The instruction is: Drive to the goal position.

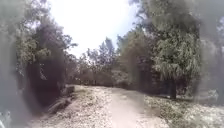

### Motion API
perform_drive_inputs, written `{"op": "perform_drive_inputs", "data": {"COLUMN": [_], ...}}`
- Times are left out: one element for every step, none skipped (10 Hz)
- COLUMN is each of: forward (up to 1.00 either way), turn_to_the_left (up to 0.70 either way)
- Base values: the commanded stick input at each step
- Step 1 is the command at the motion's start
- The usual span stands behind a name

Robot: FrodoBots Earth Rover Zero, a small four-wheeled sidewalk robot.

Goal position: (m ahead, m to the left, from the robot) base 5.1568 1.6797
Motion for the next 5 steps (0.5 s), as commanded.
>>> {"op": "perform_drive_inputs", "data": {"forward": [0.0, 0.0, 0.0, 0.0, 0.36], "turn_to_the_left": [0.0, 0.0, 0.0, 0.0, 0.0]}}
